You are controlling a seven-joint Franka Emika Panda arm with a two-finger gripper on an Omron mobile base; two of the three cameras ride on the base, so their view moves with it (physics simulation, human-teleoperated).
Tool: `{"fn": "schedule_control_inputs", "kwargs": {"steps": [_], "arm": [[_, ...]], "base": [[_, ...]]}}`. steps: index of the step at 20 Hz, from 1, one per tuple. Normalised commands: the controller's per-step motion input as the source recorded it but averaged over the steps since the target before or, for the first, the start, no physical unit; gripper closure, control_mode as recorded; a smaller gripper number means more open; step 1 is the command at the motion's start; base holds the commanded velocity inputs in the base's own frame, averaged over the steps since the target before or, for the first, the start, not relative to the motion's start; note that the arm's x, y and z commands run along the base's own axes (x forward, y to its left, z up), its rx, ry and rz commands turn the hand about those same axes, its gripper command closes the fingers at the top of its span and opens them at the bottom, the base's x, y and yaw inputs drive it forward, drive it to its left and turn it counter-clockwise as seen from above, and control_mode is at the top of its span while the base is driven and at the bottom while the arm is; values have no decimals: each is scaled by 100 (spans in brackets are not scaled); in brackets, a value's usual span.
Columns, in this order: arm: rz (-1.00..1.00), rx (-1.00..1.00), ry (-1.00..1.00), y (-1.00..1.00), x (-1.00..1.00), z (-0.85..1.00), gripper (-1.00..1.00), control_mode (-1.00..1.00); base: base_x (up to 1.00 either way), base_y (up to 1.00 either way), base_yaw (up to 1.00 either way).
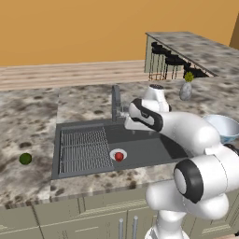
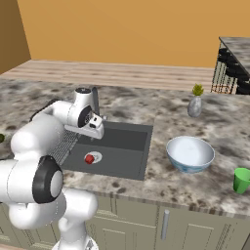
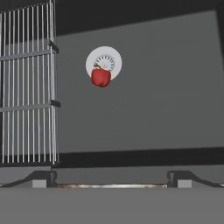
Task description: Remove the bell pepper and lime from the sink. Then move the bowl and cup from the counter to the sink for washing.
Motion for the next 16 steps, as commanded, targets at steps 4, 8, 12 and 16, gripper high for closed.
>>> {"fn": "schedule_control_inputs", "kwargs": {"steps": [4, 8, 12, 16], "arm": [[0, 6, 0, -18, 10, -14, -100, -100], [0, 7, 0, -12, 11, -17, -100, -100], [0, 8, 0, -7, 11, -19, -100, -100], [0, 6, -2, 0, 9, -20, -100, -100]], "base": [[0, 0, 0], [0, 0, 0], [0, 0, 0], [0, 0, 0]]}}
